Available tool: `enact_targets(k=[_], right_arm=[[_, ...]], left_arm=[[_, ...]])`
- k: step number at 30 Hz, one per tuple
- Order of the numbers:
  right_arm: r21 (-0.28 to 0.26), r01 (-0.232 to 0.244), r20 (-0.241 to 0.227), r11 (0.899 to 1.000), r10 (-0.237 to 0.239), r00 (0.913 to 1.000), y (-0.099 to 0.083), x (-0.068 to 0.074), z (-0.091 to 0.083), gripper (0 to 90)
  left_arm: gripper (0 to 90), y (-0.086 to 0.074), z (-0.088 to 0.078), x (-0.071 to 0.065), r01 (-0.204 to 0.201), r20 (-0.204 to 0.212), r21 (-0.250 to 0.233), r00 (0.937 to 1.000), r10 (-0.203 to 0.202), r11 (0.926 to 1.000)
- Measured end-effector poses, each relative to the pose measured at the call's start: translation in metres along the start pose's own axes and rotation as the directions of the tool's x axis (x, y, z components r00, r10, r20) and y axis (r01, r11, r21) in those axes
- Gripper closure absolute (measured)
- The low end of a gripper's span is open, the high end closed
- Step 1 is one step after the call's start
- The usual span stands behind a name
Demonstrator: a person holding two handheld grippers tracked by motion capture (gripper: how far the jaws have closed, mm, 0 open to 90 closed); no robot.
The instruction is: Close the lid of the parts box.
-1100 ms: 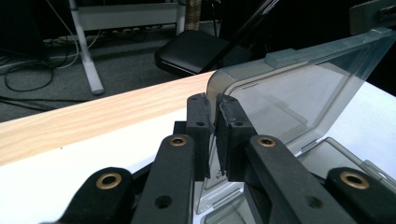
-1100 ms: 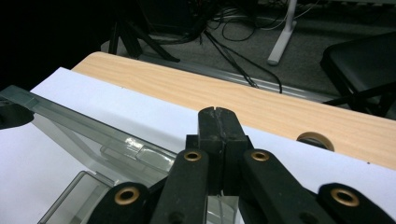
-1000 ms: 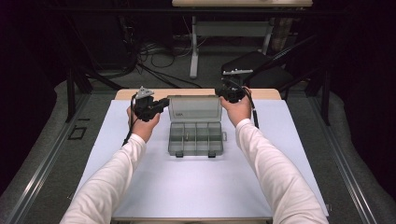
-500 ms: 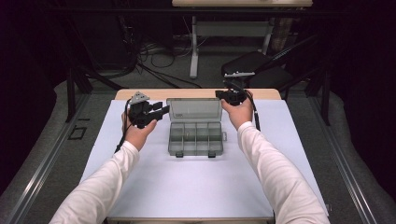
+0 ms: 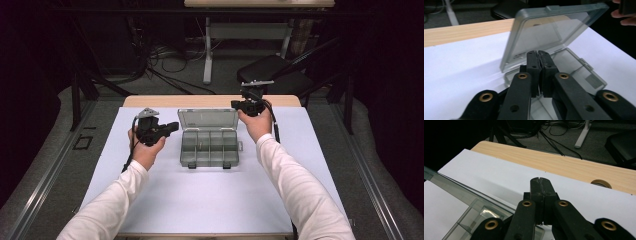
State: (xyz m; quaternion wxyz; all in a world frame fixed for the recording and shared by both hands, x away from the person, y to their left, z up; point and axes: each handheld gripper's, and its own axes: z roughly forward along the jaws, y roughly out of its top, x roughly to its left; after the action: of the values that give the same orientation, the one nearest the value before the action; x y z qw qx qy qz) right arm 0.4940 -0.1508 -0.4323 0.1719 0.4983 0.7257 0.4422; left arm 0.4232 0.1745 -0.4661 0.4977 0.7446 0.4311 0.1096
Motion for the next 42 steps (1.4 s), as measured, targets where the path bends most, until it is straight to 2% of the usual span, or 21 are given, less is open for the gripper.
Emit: enact_targets(k=[2,6,16,26,42], right_arm=[[0.005,-0.004,-0.005,1.0,0.004,1.0,-0.001,0.001,-0.001,90.0],[0.008,0.0,-0.023,1.0,0.001,0.9997,-0.005,0.004,-0.002,90.0],[0.022,0.018,-0.07,1.0,-0.016,0.9974,-0.017,0.009,-0.009,90.0],[0.042,0.036,-0.123,0.998,-0.031,0.9919,-0.031,0.015,-0.017,90.0],[0.076,0.039,-0.182,0.996,-0.025,0.9831,-0.056,0.018,-0.026,90.0]], left_arm=[[89.8,0.001,0.003,-0.001,0.017,0.016,0.005,0.9997,-0.017,0.9998],[89.9,0.003,0.007,-0.003,0.04,0.014,0.019,0.9991,-0.04,0.999],[89.9,0.005,0.011,-0.005,0.064,0.025,0.05,0.9975,-0.065,0.9967],[89.9,0.0,0.008,-0.011,0.059,0.031,0.075,0.9976,-0.062,0.9955],[89.9,-0.028,0.005,-0.019,0.04,0.038,0.094,0.9983,-0.044,0.9948]])
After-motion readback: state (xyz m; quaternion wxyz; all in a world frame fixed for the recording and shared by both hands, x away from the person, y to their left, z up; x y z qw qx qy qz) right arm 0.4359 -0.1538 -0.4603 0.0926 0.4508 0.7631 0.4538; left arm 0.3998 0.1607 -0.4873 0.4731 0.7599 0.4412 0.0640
